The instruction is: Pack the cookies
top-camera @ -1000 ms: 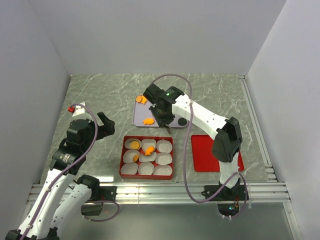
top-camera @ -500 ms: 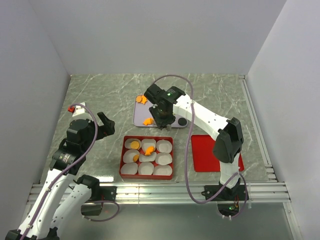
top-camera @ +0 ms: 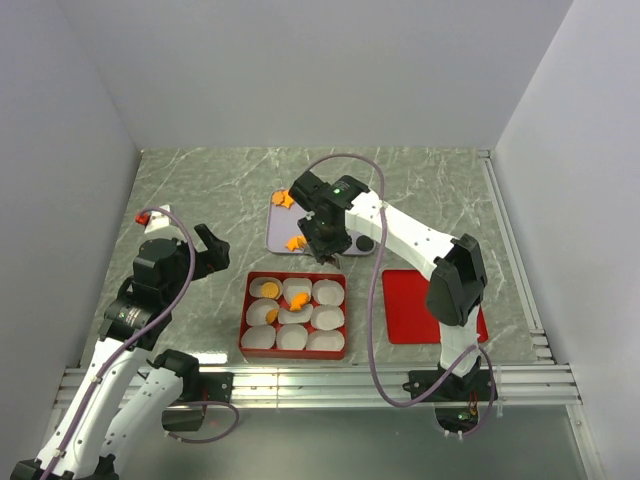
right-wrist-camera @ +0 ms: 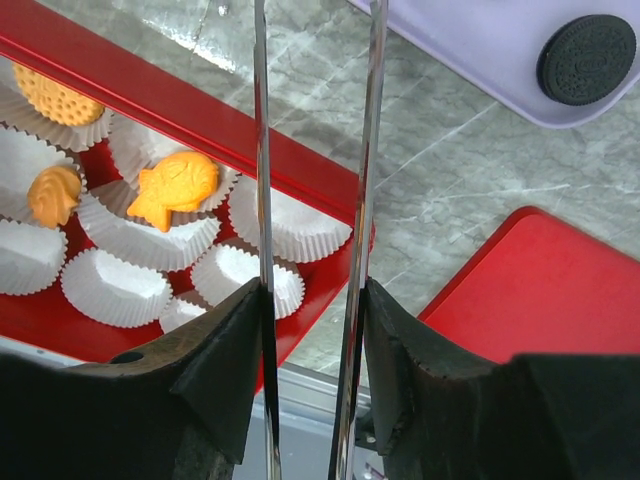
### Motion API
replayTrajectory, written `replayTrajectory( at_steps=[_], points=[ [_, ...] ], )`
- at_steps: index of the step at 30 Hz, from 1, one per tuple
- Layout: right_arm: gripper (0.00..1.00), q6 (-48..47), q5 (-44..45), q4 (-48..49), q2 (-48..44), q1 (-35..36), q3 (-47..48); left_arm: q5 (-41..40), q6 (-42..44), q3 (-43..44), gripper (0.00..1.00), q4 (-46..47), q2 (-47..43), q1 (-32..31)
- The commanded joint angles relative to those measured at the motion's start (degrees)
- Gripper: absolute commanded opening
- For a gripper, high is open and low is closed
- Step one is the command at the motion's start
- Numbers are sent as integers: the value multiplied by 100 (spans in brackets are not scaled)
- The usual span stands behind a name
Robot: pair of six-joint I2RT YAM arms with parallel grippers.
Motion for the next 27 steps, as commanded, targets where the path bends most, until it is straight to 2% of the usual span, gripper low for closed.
replayTrajectory(
  at_steps=[1, 21, 24, 25, 27],
  points=[
    [50, -85, -93, 82, 92, -25, 333, -84, -15, 63, 99, 53, -55, -19],
    [47, -102, -242, 134, 470, -42, 483, -128, -24, 72, 99, 35, -12, -19],
    [41, -93, -278, 152, 383, -42, 386, -137, -24, 72, 99, 44, -12, -19],
    [34, -102, -286, 152, 348, -33, 343, -137, -24, 81, 100, 35, -12, -19],
    [26, -85, -278, 152, 303, -33, 333, -128, -24, 72, 99, 35, -12, -19]
  ],
)
